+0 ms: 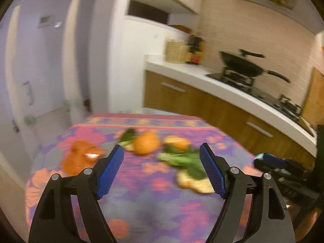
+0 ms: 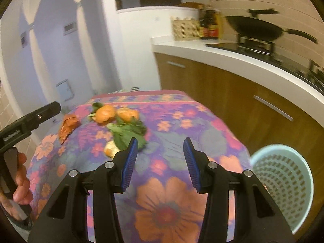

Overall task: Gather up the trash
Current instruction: 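Move both open tools back over the table toward the bread and oranges, then grasp the orange snack bag with the left gripper while the right grasps the bok choy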

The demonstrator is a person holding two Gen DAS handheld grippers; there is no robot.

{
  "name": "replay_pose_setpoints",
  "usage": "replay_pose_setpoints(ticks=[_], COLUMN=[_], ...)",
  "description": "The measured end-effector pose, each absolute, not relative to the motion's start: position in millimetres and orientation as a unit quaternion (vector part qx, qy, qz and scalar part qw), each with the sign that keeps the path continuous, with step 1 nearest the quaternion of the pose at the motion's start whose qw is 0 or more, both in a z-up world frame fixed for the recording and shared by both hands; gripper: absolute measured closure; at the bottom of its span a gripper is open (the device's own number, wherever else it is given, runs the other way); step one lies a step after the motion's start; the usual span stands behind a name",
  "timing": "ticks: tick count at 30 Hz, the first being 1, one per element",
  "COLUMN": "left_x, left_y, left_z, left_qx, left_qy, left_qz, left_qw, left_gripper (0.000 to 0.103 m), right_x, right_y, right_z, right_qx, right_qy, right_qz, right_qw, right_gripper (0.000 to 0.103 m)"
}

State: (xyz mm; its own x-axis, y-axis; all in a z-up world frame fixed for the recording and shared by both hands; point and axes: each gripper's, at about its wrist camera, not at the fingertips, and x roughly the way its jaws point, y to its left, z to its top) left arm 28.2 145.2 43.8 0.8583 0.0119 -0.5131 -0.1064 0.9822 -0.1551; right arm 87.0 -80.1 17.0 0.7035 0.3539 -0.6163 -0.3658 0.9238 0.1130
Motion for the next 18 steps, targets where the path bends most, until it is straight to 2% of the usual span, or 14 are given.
replay_pose_setpoints(ticks=[4, 8, 12, 15, 18], left_x=[33.5, 39.6, 56.5, 73.1, 86.5], left_y=[197.7, 247.6, 273.6, 267.3, 260.6], left_z=[25.4, 7.4, -13.0, -23.8, -29.1], left_qx=[-0.092, -0.134, -0.171, -0.134, -0.094], left_qy=[0.281, 0.298, 0.343, 0.371, 0.379], left_qz=[0.092, 0.121, 0.097, 0.093, 0.11], left_qw=[0.951, 0.937, 0.919, 0.914, 0.914], left_gripper=[0.028, 0.028, 0.028, 0.028, 0.028], right_x=[107.9, 125.3, 142.5, 146.6, 148.2], right_y=[-51.7, -31.2, -13.7, -4.8, -0.7], right_z=[8.9, -5.2, -17.6, -21.9, -24.3], right_qx=[-0.021, -0.019, -0.023, -0.036, -0.045], right_qy=[0.335, 0.336, 0.349, 0.354, 0.36], right_qz=[0.209, 0.22, 0.227, 0.228, 0.233], right_qw=[0.918, 0.916, 0.909, 0.906, 0.902], right_gripper=[0.06, 0.049, 0.049, 0.049, 0.043])
